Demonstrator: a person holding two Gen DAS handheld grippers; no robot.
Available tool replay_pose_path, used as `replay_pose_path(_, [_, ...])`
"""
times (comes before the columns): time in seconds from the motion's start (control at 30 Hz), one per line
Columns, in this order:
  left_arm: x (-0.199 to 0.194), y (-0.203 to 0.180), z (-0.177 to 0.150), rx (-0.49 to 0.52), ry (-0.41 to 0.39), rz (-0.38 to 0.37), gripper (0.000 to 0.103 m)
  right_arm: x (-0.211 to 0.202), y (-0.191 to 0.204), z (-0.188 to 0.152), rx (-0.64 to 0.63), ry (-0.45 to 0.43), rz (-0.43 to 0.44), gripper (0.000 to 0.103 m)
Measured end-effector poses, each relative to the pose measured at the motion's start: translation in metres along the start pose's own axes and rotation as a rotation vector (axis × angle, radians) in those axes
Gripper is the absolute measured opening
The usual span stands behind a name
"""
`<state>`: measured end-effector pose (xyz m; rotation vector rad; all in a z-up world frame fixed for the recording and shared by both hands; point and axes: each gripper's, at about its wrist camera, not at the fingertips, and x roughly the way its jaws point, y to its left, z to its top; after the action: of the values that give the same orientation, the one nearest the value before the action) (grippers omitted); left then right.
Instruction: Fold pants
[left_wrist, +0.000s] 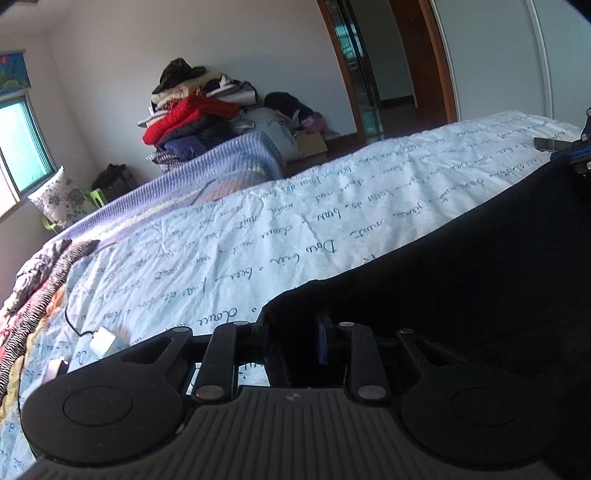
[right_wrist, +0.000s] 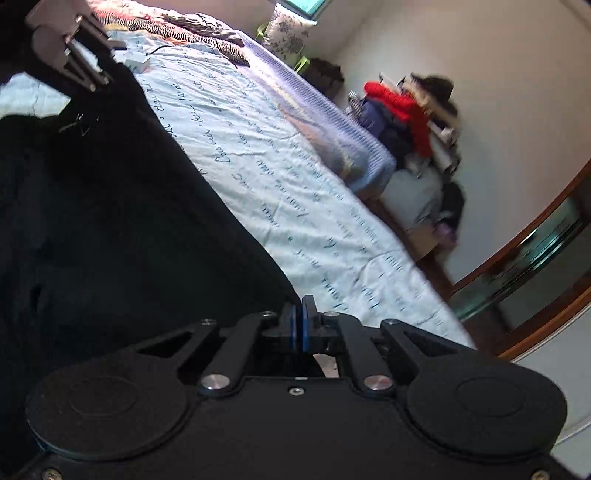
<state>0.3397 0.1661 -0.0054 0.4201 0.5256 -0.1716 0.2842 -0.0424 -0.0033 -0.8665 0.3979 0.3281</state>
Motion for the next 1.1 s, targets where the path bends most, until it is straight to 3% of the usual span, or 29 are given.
replay_pose_path(0.07, [-0.023,0.001,-0.005,0.03,-0.048,0.016,0.025,-0.036,0.01,0.002,-0.027,-0.058,-0.061,0.001])
replay_pose_path(0.17, [-0.057,0.011,-0.022,0.035,-0.055,-0.002,0.022,-0.094,0.029,-0.002,-0.031,-0.141,-0.069,0.002])
replay_pose_path(0.33, [-0.107,0.017,-0.07,0.014,-0.022,-0.016,0.02,-0.17,0.074,-0.019,-0.008,-0.215,0.048,0.002])
replay_pose_path(0.43, [-0.132,0.015,-0.098,-0.014,0.01,-0.009,0.014,-0.197,0.1,-0.031,0.007,-0.204,0.148,0.002])
replay_pose_path(0.47, [-0.14,0.015,-0.107,-0.025,0.019,-0.004,0.002,-0.202,0.107,-0.035,0.016,-0.192,0.183,0.002])
replay_pose_path(0.5, [-0.148,0.014,-0.115,-0.041,0.026,0.002,0.0,-0.207,0.114,-0.039,0.023,-0.182,0.207,0.002])
replay_pose_path(0.63, [-0.169,0.013,-0.14,-0.114,0.063,-0.015,0.0,-0.208,0.13,-0.055,0.045,-0.125,0.273,0.002])
replay_pose_path(0.77, [-0.178,0.01,-0.152,-0.108,0.092,-0.004,0.0,-0.212,0.134,-0.063,0.076,-0.086,0.312,0.002])
replay_pose_path(0.83, [-0.182,0.016,-0.152,-0.147,0.103,-0.022,0.002,-0.213,0.144,-0.066,0.026,-0.015,0.354,0.002])
replay_pose_path(0.87, [-0.182,0.019,-0.15,-0.17,0.113,-0.029,0.012,-0.211,0.15,-0.069,-0.012,0.04,0.382,0.002])
replay_pose_path(0.97, [-0.182,0.026,-0.146,-0.211,0.14,-0.017,0.026,-0.223,0.154,-0.064,-0.064,0.027,0.381,0.007])
replay_pose_path(1.1, [-0.18,0.03,-0.142,-0.221,0.162,0.055,0.032,-0.232,0.128,-0.014,0.161,-0.173,0.483,0.019])
